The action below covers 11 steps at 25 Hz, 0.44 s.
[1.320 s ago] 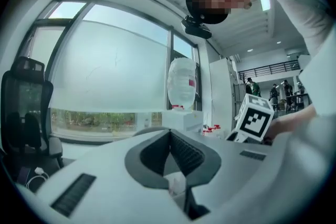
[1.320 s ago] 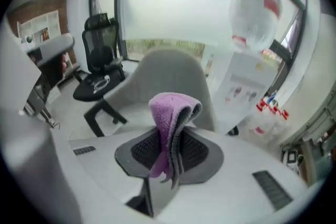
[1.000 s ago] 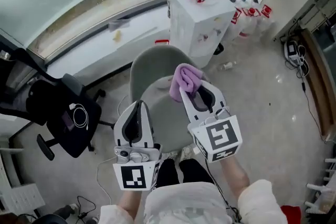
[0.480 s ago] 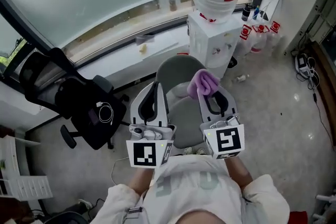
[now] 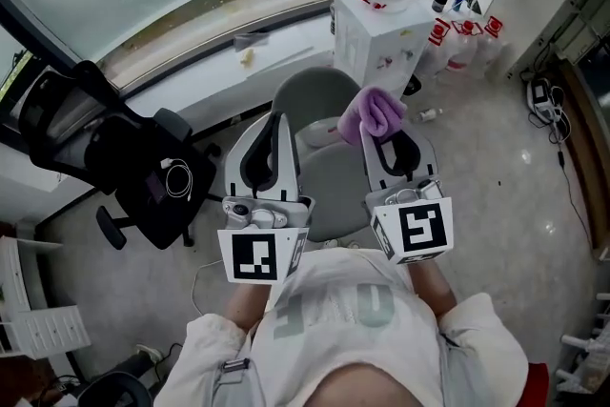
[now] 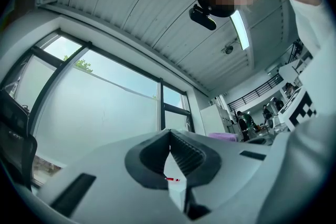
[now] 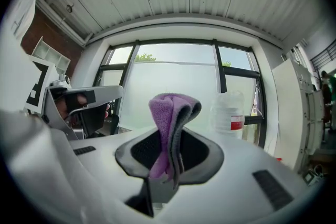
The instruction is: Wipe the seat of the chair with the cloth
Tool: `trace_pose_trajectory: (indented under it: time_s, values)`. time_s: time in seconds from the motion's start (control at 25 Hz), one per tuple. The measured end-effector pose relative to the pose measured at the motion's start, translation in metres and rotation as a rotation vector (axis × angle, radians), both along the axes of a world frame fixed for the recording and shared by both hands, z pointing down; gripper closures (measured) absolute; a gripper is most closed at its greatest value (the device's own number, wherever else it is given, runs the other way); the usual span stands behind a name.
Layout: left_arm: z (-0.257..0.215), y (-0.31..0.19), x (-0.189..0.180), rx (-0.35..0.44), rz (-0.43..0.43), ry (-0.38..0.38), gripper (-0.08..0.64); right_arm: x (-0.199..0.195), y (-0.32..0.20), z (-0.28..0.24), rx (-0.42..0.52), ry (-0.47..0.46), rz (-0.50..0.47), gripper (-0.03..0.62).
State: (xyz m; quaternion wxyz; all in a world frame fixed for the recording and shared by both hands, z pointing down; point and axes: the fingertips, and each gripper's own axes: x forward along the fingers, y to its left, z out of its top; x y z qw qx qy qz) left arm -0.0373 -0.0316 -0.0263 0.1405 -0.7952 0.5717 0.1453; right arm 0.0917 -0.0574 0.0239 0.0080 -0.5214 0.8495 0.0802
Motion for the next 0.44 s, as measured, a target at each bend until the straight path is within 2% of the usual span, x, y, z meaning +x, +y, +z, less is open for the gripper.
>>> trace_pose_trajectory:
  time_s: [0.44]
  values:
    - [0.016, -0.017, -0.02, -0.034, 0.002, 0.055, 0.548, -0.019, -0.008, 0.004, 0.001, 0.055, -0.003, 0.503]
